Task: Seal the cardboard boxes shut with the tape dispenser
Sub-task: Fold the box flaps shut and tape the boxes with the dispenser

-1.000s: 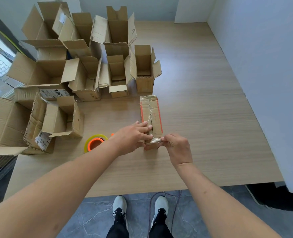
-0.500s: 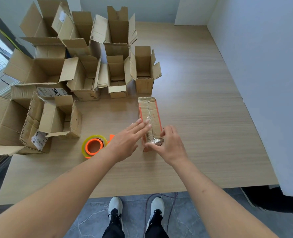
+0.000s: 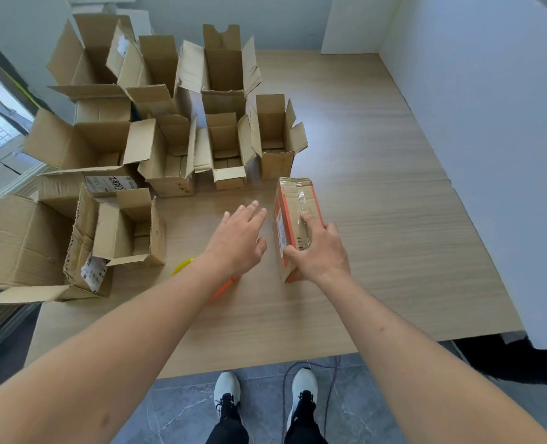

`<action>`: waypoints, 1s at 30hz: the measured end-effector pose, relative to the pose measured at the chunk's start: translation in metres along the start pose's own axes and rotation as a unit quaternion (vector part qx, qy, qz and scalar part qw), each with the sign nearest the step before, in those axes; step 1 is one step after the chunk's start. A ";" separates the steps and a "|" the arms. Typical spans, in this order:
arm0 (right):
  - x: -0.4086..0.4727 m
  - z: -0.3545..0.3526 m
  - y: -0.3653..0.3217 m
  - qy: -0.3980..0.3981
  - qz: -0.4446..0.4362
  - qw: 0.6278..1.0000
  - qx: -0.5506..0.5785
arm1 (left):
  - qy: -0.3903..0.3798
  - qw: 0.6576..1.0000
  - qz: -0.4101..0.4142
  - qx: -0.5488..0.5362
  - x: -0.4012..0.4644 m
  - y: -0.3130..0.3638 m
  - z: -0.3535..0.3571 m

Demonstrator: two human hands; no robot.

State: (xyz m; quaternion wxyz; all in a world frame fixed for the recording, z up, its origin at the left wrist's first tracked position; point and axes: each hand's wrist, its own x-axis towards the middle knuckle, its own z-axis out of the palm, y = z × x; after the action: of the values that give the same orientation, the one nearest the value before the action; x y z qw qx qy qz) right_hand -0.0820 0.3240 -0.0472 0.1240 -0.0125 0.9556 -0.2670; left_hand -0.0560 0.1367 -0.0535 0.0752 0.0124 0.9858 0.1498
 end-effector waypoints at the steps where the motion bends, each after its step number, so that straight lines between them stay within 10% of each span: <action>1: -0.002 -0.007 -0.002 0.006 0.004 1.000 -0.003 | -0.004 1.000 0.006 0.006 0.001 0.002 -0.006; 30: -0.059 -0.243 0.184 0.072 -0.007 0.997 -0.032 | 0.023 0.992 0.081 0.097 0.015 0.281 -0.043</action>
State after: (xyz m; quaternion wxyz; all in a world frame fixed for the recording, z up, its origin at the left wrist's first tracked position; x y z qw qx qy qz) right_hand -0.0761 0.6100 0.0731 0.0526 -0.0037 0.9699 -0.2379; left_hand -0.0770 0.3931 0.0687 0.0391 0.0956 0.9929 0.0596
